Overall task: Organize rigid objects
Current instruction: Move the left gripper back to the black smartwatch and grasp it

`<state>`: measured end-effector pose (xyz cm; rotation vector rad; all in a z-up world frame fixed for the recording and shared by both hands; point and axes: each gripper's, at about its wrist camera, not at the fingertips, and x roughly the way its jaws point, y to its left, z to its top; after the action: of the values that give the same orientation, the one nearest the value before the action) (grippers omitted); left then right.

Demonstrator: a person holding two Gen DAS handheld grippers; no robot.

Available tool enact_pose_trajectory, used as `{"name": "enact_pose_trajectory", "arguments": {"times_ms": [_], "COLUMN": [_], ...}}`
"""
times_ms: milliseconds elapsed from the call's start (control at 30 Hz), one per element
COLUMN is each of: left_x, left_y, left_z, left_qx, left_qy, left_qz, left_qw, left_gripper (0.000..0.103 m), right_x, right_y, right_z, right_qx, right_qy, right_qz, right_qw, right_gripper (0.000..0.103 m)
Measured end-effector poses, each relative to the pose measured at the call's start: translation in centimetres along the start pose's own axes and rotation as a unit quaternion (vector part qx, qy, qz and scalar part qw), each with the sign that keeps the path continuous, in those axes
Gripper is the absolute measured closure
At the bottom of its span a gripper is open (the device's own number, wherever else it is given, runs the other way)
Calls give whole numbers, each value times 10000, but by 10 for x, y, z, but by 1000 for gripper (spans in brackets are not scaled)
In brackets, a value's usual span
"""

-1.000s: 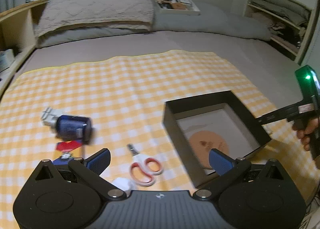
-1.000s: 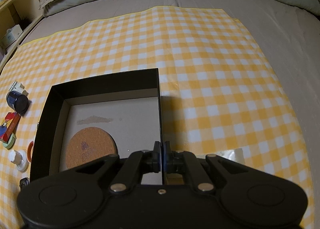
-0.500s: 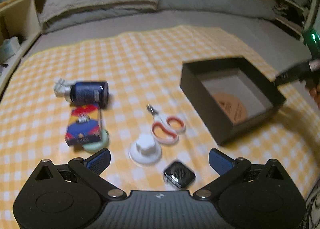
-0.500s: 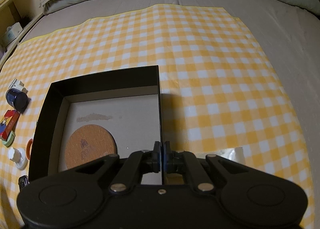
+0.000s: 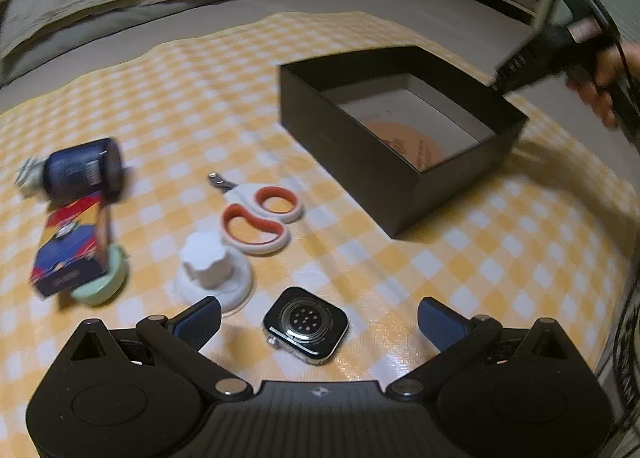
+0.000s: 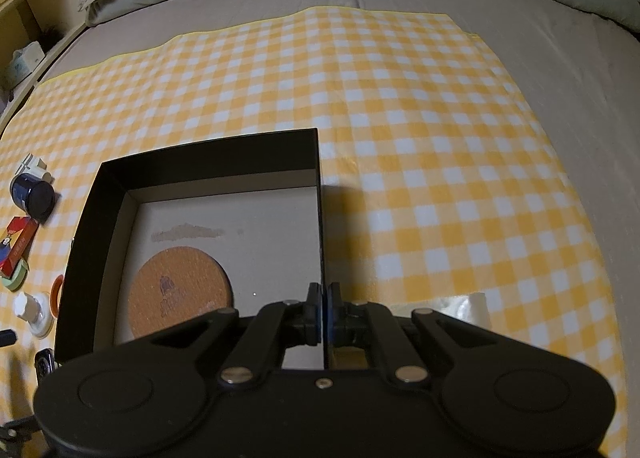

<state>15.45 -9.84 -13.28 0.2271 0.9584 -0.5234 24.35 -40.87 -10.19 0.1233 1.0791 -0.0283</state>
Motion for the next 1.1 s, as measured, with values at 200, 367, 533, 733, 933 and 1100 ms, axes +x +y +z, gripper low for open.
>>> {"name": "enact_pose_trajectory", "arguments": {"times_ms": [200, 367, 533, 733, 933, 1100], "left_x": [21, 24, 27, 19, 19, 23], "left_y": [4, 7, -2, -11, -16, -16], "left_z": [-1, 1, -3, -7, -7, 0], "left_qx": [352, 289, 277, 262, 358, 226], "left_qy": [139, 58, 253, 447, 367, 448], "left_qz": [-260, -469, -794, -1197, -800, -482], "left_qw": [9989, 9985, 9961, 9915, 9955, 9976], "left_gripper": [0, 0, 0, 1, 18, 27], "right_x": [0, 0, 0, 0, 1, 1], "right_y": [0, 0, 0, 0, 2, 4], "right_z": [0, 0, -1, 0, -1, -2], "right_qx": [-14, -16, -24, -21, -71, -69], "right_qy": [3, 5, 8, 9, 13, 21], "right_qz": [14, 3, 7, 15, -13, -3], "right_qw": [10000, 10000, 10000, 10000, 10000, 10000], "right_gripper": [100, 100, 100, 100, 100, 100]}}
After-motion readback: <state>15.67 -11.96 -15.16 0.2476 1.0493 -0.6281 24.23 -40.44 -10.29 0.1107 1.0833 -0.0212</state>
